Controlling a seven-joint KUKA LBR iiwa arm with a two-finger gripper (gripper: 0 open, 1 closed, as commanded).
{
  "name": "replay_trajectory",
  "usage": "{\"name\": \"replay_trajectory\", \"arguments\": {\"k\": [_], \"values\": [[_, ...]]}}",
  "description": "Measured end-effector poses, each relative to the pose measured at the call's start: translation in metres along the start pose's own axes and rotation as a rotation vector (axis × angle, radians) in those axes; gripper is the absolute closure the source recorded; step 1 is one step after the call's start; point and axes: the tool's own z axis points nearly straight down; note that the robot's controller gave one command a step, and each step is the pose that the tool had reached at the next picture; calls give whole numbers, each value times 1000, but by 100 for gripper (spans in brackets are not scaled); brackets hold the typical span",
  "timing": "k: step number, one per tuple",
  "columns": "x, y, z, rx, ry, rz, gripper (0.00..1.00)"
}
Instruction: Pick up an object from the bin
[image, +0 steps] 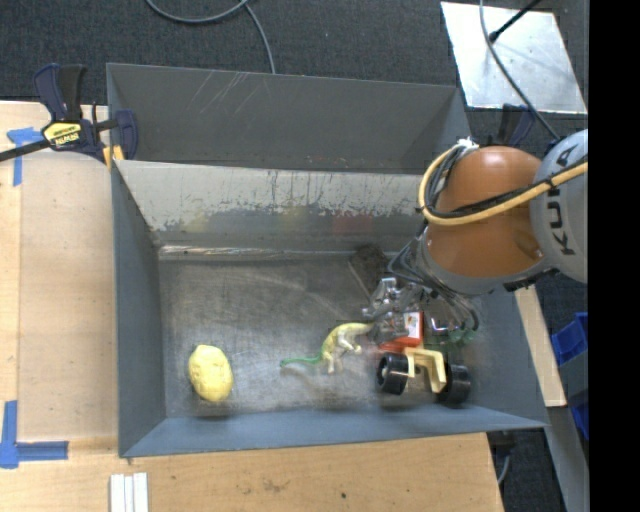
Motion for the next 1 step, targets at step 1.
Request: {"name": "replay_trajectory", "arguments": {"k": [1], "values": [[10, -14, 1, 0, 3, -70, 100]]}}
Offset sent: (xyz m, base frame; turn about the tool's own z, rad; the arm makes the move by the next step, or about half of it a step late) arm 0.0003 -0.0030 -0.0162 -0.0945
